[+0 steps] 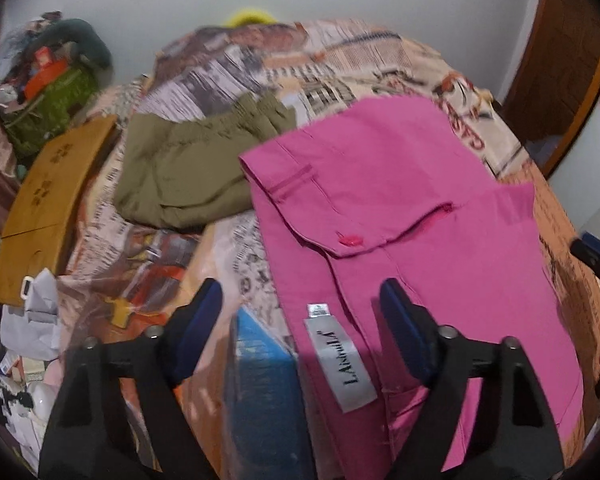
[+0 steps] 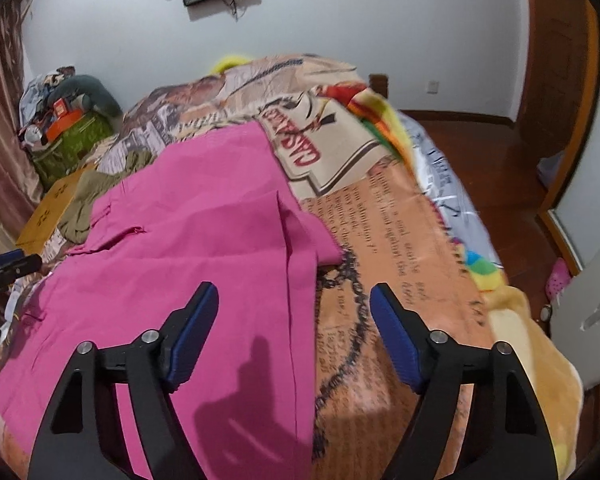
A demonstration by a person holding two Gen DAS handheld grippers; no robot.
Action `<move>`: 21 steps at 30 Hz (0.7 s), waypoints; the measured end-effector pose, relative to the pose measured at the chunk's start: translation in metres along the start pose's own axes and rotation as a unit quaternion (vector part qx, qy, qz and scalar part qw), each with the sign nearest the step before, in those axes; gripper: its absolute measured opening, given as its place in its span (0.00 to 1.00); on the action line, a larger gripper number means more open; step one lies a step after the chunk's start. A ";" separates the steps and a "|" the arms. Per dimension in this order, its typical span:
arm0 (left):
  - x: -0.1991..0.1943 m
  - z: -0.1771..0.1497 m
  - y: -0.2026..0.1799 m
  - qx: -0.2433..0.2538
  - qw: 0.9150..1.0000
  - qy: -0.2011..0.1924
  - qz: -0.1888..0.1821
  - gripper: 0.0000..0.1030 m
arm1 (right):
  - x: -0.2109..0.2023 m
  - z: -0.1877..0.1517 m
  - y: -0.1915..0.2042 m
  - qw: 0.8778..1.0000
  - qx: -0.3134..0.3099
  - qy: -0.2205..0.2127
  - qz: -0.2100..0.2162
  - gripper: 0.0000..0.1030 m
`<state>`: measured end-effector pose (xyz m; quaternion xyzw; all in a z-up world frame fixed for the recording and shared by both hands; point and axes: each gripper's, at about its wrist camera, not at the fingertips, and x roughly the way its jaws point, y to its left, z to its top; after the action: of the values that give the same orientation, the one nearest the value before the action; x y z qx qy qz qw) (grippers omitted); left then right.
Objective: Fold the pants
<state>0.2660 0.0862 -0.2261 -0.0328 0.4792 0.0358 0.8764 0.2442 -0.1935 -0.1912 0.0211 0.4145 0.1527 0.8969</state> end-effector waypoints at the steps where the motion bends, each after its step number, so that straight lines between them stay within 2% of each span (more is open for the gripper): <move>1: 0.005 0.001 -0.002 0.005 1.000 0.009 -0.007 0.67 | 0.006 0.002 0.000 1.000 0.001 0.005 0.006 0.65; 6: 0.021 0.005 -0.012 0.014 0.998 0.040 -0.043 0.62 | 0.039 0.015 0.003 0.999 0.002 0.027 0.033 0.49; 13: 0.041 0.010 -0.015 0.001 0.994 0.069 -0.084 0.60 | 0.073 0.022 0.009 0.997 -0.006 0.058 0.059 0.44; 15: 0.043 0.011 -0.016 0.002 0.994 0.070 -0.088 0.59 | 0.083 0.022 0.010 0.995 -0.009 0.074 0.064 0.33; 21: 0.043 0.008 -0.023 0.026 0.996 0.057 -0.067 0.56 | 0.096 0.016 0.009 0.993 -0.009 0.094 0.071 0.18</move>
<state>0.2983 0.0654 -0.2570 -0.0440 0.5261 -0.0377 0.8484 0.3127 -0.1552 -0.2498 0.0274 0.4931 0.2208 0.8411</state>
